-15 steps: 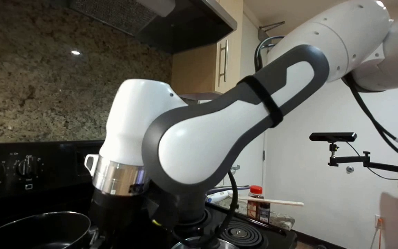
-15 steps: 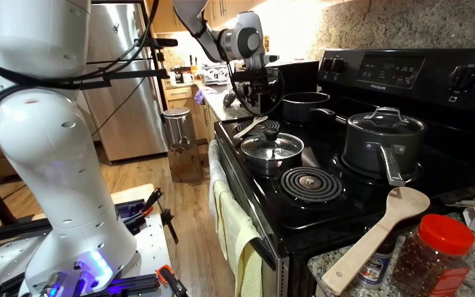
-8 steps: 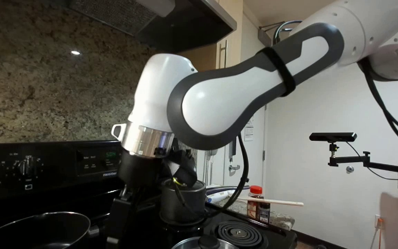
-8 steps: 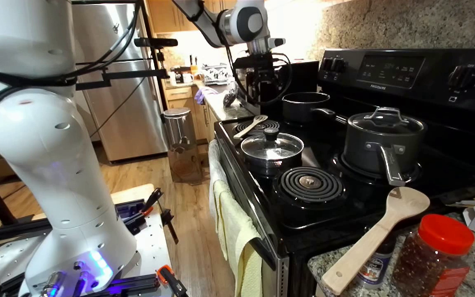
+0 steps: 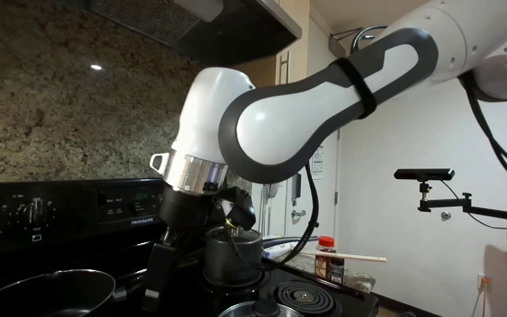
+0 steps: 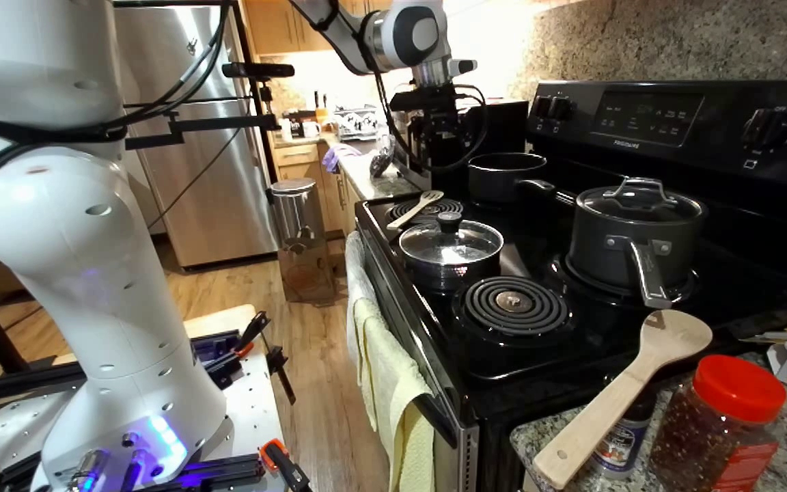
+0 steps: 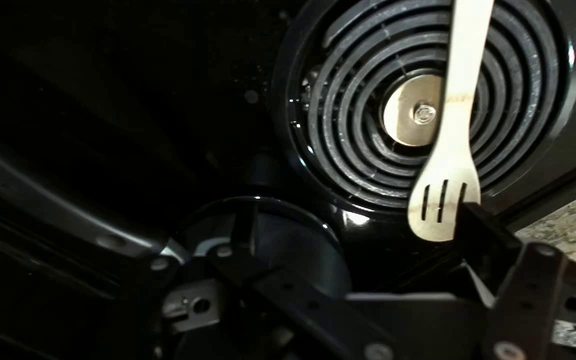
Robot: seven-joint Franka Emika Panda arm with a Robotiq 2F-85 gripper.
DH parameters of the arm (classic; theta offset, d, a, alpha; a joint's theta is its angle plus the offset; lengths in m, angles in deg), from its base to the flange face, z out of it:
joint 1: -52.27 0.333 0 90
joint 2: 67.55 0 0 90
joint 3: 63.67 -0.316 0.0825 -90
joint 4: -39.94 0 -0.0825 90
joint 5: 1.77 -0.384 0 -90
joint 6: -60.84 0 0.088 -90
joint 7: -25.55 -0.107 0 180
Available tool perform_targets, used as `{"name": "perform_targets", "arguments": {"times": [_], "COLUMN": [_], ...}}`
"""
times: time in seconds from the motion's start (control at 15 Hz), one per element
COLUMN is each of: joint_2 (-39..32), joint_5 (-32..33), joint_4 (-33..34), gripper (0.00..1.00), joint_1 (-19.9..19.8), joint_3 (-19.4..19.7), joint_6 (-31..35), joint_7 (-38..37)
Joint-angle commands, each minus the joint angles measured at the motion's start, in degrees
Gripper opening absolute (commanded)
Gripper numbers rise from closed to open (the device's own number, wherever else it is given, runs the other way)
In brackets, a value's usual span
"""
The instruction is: Pick up the cooking stick and put it on the stove
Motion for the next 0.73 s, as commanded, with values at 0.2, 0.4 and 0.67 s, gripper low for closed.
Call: {"name": "perform_targets", "arguments": {"times": [0.2, 0.4, 0.67], "joint_2": [6.9, 7.3, 6.1], "joint_5": [13.3, 13.0, 12.8], "joint_4": [-2.1, -1.5, -0.2], "gripper": [1.0, 1.0, 1.0], "joint_1": [-1.0, -1.9, -2.2], "joint_3": [5.0, 4.6, 4.4], "joint_6": [-10.5, -16.5, -15.8], "joint_7": [-15.1, -13.6, -13.3]}}
